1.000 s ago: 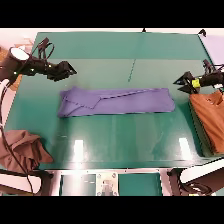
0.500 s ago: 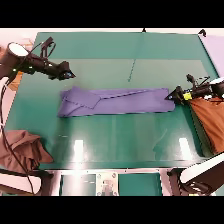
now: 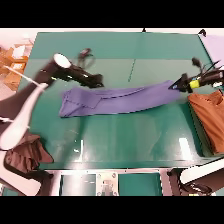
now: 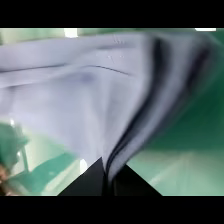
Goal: Fold the shirts.
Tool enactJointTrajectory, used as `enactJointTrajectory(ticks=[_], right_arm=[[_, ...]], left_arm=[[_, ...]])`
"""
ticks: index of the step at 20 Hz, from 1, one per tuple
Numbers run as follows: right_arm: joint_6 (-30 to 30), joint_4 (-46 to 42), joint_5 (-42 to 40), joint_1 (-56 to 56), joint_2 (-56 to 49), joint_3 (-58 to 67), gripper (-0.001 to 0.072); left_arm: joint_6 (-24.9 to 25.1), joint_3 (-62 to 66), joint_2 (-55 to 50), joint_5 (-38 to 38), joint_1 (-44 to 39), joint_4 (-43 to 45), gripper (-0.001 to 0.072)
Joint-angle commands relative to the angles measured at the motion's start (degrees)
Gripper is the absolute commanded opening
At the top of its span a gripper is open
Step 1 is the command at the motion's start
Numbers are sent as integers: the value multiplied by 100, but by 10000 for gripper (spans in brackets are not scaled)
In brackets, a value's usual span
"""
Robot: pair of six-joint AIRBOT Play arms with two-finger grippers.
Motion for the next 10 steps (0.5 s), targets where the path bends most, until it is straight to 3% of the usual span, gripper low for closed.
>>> enactJointTrajectory(ticks=[1,5,10], right_arm=[[44,553,595,92,879,160,16],[22,861,595,337,1633,162,16],[50,903,549,511,1993,160,16]], left_arm=[[-4,26,-647,1300,-1093,-522,21],[-229,516,-1467,1432,-1797,-758,21],[-315,745,-1720,1360,-1869,-922,22]])
